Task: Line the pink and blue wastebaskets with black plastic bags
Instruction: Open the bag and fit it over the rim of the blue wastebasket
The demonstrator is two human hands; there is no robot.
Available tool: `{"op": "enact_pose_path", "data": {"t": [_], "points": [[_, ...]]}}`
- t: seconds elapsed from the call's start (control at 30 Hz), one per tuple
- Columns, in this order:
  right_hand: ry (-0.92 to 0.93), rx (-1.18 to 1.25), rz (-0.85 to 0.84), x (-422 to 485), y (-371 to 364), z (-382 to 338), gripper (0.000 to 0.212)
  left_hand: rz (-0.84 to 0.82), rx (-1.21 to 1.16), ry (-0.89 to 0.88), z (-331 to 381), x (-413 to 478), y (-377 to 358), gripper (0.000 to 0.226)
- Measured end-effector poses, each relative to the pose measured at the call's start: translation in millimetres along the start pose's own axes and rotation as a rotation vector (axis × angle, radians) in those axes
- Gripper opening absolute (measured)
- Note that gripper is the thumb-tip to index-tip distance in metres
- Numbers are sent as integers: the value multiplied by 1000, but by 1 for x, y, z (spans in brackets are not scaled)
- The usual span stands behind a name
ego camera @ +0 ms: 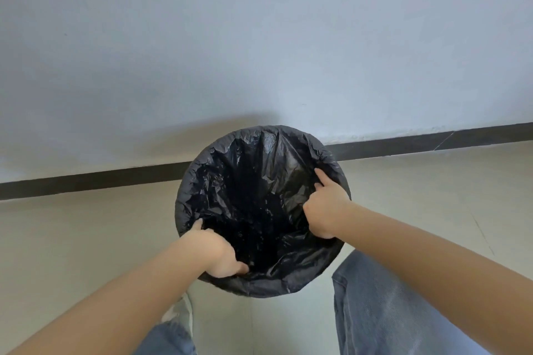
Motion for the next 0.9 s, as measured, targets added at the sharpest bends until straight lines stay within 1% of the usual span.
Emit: {"op": "enact_pose_path", "data": {"t": [0.03,0.07,0.1,0.13,0.17,0.2,0.23,0.27,0.3,0.4,0.43,0.47,0.53,0.57,0.6,0.67,0.7,0.73,0.77,0.8,0.83,0.87,0.9], "points": [[0,48,-12,1,4,-3,42,0,14,-24,0,4,1,72],[-12,132,44,4,12,-3,36,15,17,-54,1,8,2,71],[-30,227,158,7,25,0,28,45,15,-84,2,11,5,70],[-44,293,310,11,40,3,24,90,12,-110,2,14,7,68],[-47,298,468,16,52,5,25,143,12,-129,1,16,11,67],[-35,256,588,23,58,4,33,192,23,-136,-1,19,13,65],[-14,191,640,32,59,1,44,226,47,-132,-5,22,16,64],[-8,115,601,42,53,0,53,251,74,-118,-9,26,18,64],[-15,47,510,53,41,0,57,274,93,-99,-12,30,21,64],[-42,-156,229,78,4,4,56,381,24,-34,-15,39,34,65],[-33,-158,153,82,-4,3,55,436,-27,-16,-16,41,40,65],[-25,-107,73,82,-9,1,53,490,-72,-2,-16,42,45,65],[-23,177,-25,74,-5,-4,43,565,-99,23,-19,44,53,62],[-18,342,12,69,5,-5,37,576,-83,36,-21,45,54,58],[-8,476,110,62,20,-2,34,567,-54,50,-23,46,55,54],[-13,660,416,40,49,15,33,542,30,65,-28,49,53,49],[-43,700,605,25,59,28,33,531,75,67,-29,51,53,47],[-106,689,765,10,63,40,34,508,110,67,-31,53,51,47],[-201,638,848,-3,59,51,39,473,127,63,-31,56,48,49],[-314,602,821,-10,48,60,48,424,131,56,-30,58,44,51],[-409,615,735,-11,34,67,57,370,128,43,-28,60,39,53],[-462,712,632,-9,19,71,63,312,122,31,-24,62,33,55],[-478,842,570,-6,10,72,61,271,119,22,-20,63,30,58]]}}
Point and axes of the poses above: each hand's wrist, its own x-axis towards the middle knuckle, its own y-axis out of the back of the hand, z = x × y, the point moved 8 cm from there along x, towards the middle knuckle, and after that the axes turned 5 degrees about z, right-handed, at the moved point
